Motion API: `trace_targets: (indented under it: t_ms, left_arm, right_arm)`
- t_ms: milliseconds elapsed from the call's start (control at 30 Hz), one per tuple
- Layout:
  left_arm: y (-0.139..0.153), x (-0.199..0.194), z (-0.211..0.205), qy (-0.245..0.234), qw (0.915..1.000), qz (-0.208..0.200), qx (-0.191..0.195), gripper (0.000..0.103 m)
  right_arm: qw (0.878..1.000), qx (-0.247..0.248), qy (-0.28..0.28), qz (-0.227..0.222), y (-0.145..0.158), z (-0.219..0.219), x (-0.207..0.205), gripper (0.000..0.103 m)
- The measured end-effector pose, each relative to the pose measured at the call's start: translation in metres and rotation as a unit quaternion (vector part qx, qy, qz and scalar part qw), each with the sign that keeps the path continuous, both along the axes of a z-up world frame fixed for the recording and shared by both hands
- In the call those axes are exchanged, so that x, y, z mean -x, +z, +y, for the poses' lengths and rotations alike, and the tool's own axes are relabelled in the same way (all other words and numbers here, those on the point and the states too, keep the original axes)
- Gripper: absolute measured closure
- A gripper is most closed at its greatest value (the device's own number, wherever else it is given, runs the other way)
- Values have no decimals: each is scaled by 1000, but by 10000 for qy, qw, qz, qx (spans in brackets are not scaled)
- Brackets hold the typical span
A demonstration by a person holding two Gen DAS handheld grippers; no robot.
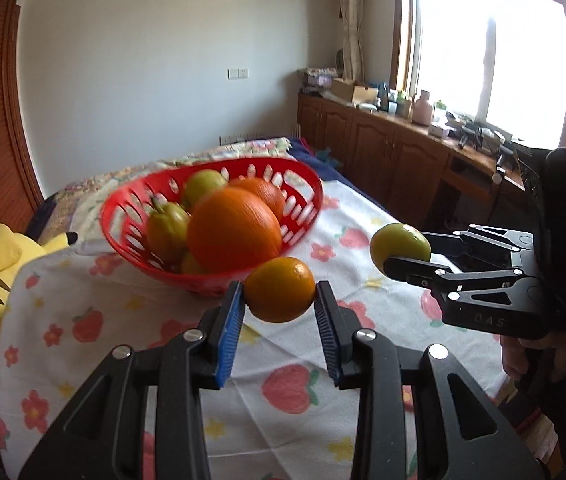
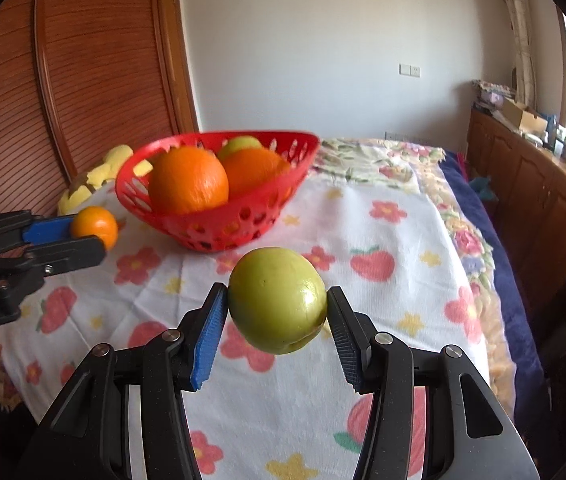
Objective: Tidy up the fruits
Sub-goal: 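Carry the lime over the red basket with the right tool while the left tool brings the tangerine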
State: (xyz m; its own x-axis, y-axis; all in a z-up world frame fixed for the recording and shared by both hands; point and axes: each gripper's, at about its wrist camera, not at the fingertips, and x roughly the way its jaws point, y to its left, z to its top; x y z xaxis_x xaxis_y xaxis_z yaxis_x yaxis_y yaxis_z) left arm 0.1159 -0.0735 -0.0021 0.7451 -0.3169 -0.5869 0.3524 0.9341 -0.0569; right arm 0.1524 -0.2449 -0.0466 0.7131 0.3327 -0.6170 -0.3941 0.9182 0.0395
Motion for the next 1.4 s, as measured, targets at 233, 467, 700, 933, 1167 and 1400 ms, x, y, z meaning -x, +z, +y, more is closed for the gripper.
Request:
trace_targets:
  t_ms: [233,467,700,933,1167,1400]
  left_arm:
    - [21,-7,27,165,9995,-267,38,69]
    - [19,-24,46,348,9989,-303,86,69]
    - [7,-52,59,505,9985,-204,67,69]
    - [-5,-77,62,552,9984,-84,6,69]
    - [-10,-92,60,509,9987,-17,-12,69]
    - [-16,-102,62,512,9987,35,-14,69]
  right_arm:
    - [9996,-27,73,-277,30,9,-9,51]
    - [9985,-70,252,-484,51,25,-32,51]
    - [9980,-12,463,-432,47,45,-64,51]
    - [9979,67,579,-293,36,54,-90,51]
    - [9978,47,625,-216,28,57,-102,51]
    - [9977,67,651,-168,23,61,-106,51]
